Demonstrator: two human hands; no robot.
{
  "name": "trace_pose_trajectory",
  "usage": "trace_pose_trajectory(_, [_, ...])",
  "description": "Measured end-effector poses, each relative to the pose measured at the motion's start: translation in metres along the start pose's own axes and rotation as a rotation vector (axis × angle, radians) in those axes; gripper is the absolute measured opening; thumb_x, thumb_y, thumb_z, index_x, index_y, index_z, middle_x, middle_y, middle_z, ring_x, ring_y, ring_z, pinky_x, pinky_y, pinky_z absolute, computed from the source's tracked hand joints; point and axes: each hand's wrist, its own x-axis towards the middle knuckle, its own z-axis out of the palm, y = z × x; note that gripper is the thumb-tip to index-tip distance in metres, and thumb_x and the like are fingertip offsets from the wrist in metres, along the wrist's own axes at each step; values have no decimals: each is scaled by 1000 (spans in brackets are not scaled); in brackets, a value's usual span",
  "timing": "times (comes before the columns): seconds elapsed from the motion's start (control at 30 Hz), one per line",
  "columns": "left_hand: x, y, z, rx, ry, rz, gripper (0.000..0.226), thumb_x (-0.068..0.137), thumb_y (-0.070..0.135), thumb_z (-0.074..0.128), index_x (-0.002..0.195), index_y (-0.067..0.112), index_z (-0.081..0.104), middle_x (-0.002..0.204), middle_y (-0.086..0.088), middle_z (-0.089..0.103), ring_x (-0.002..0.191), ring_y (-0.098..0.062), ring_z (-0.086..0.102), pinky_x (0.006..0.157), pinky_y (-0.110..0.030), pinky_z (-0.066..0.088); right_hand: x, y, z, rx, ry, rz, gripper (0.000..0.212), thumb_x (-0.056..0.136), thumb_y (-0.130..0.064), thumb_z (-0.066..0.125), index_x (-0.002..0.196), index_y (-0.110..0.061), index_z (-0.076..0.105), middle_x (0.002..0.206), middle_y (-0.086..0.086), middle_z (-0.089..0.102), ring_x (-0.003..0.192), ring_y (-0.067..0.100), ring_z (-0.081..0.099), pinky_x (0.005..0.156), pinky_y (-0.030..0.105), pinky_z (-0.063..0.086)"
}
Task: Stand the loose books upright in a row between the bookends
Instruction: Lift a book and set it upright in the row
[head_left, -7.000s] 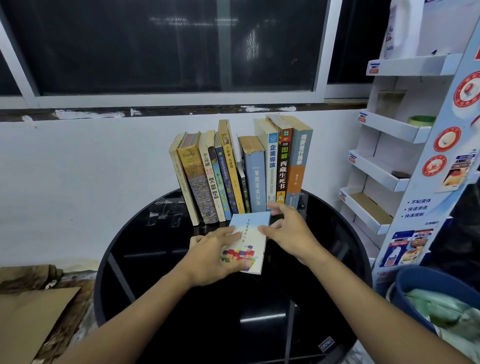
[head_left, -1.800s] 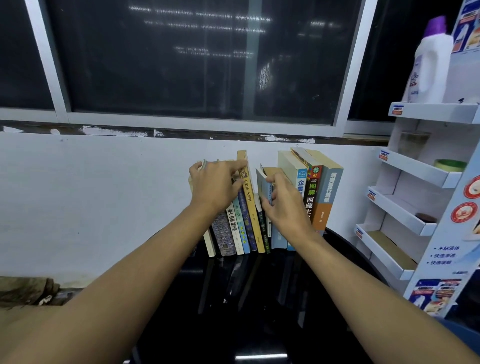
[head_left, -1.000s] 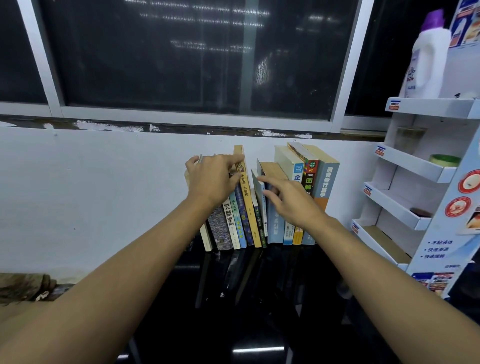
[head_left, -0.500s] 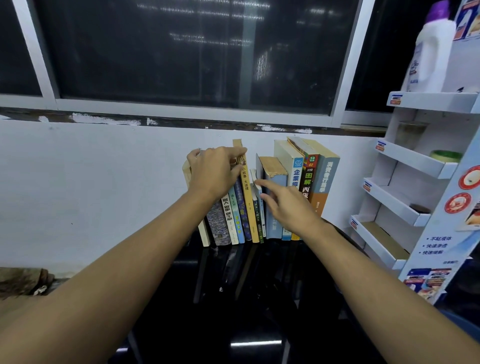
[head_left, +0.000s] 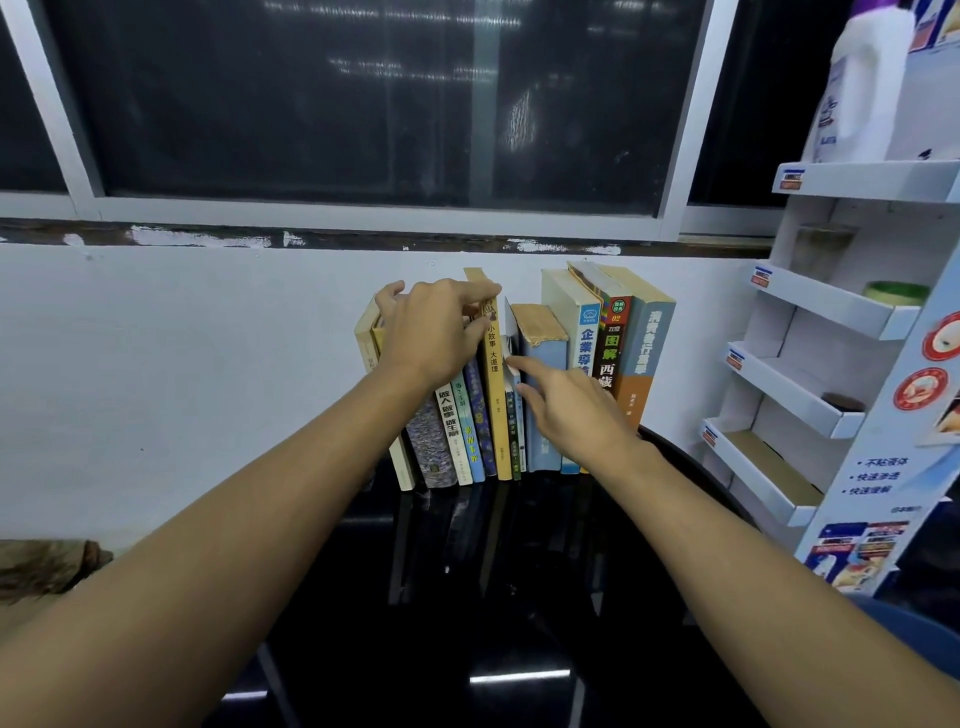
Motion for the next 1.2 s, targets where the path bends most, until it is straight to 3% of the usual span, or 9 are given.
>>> trace_pose_trajectory(0.13, [2, 2, -4, -18, -18, 4, 34, 97, 36, 64, 130, 43, 65, 112, 10, 76, 124, -17, 57, 114, -52, 22, 0, -2, 0, -28, -24, 6, 42, 108, -35, 42, 150, -34, 42, 104, 14, 70, 95, 38, 65, 74, 44, 55])
trace_pose_trajectory(0.33, [2, 1, -5, -6, -13, 8, 34, 97, 37, 64, 130, 43, 64, 108, 12, 76, 122, -15, 58, 114, -50, 22, 5, -5, 1, -54, -35, 21, 41, 108, -30, 42, 150, -30, 42, 107, 16, 69, 96, 38, 65, 71, 41, 47])
trace_pose_trajectory(0.6, [3, -1, -6, -17, -17, 12, 34, 96, 37, 65, 130, 44, 64, 107, 12, 77, 121, -15, 58, 113, -47, 24, 9, -5, 4, -35, -51, 33, 39, 109, -30, 40, 148, -30, 44, 103, 14, 69, 92, 38, 65, 67, 41, 46])
trace_pose_trajectory(0.83, [5, 1, -3, -26, -10, 19, 34, 97, 37, 65, 130, 43, 64, 108, 11, 76, 121, -15, 58, 112, -45, 23, 6, -4, 5, -15, -37, 35, 40, 108, -30, 40, 148, -30, 42, 93, 12, 69, 81, 35, 65, 69, 44, 55])
trace_pose_trajectory(1.2, [2, 2, -9, 23, -31, 33, 36, 97, 39, 63, 134, 42, 62, 111, 12, 76, 123, -16, 56, 113, -48, 22, -5, -16, -1, -80, -105, 28, 58, 104, -18, 42, 158, -30, 24, 103, 14, 66, 88, 39, 64, 69, 43, 51])
